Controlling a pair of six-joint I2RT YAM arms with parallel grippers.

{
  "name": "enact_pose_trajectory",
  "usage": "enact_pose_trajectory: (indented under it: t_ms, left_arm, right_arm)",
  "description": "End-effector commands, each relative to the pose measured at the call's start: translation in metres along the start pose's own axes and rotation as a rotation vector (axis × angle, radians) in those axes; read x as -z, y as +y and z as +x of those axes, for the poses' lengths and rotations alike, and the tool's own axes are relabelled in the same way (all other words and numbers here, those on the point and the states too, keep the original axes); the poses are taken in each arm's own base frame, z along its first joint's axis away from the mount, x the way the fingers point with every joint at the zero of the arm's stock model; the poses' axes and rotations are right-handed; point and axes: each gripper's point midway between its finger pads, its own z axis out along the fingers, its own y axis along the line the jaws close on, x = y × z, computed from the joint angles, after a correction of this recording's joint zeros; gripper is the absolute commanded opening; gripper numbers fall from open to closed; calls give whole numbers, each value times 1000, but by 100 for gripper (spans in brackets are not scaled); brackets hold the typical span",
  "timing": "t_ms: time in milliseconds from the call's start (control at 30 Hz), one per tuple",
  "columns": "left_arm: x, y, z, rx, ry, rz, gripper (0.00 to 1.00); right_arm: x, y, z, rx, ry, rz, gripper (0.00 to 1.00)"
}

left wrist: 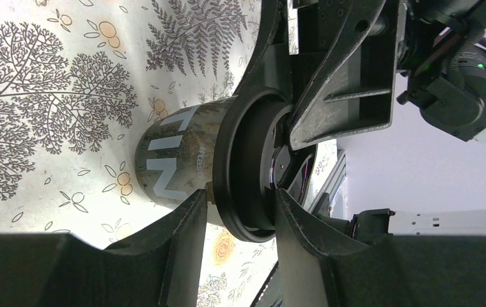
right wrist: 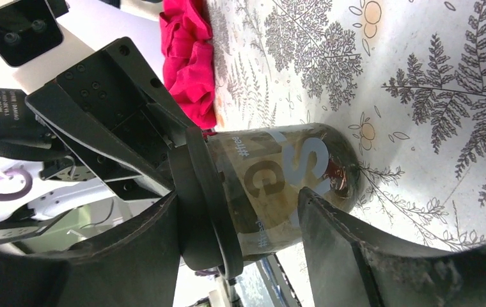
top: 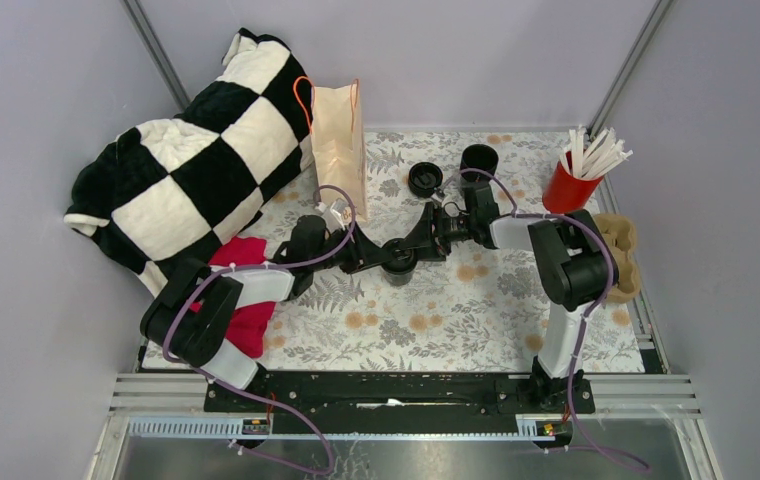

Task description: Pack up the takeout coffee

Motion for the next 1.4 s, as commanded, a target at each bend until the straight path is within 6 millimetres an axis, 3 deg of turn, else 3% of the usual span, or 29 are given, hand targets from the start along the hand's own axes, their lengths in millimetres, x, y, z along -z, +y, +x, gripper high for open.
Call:
enact_pose_trajectory:
  t_ms: [0, 100, 167, 267, 500, 800, 1067, 1367]
  left_arm:
    - [32, 133, 82, 86, 192, -506, 44]
    - [30, 126, 78, 56, 200, -503, 43]
    - [30, 125, 77, 39, 203, -512, 44]
    - [29, 122, 73, 25, 203, -511, 44]
    - [26, 116, 67, 5, 210, -508, 44]
    - [27, 118, 69, 2, 221, -519, 44]
    - [26, 118, 69, 5, 224, -518, 43]
    - [24, 115, 65, 0, 224, -517, 43]
  right_arm:
    - [8, -156, 67, -148, 1, 675, 41]
    - [5, -112, 50, -24, -65, 596, 46]
    - [1, -81, 39, 42, -97, 524, 59]
    - [-8, -44, 23, 97, -127, 384, 71]
    - [-7, -6, 9, 121, -191, 202, 88]
    - [6, 10, -4, 179, -210, 93, 98]
    - [20, 7, -19, 237, -234, 127, 100]
    - [23, 21, -27, 273, -256, 94, 100]
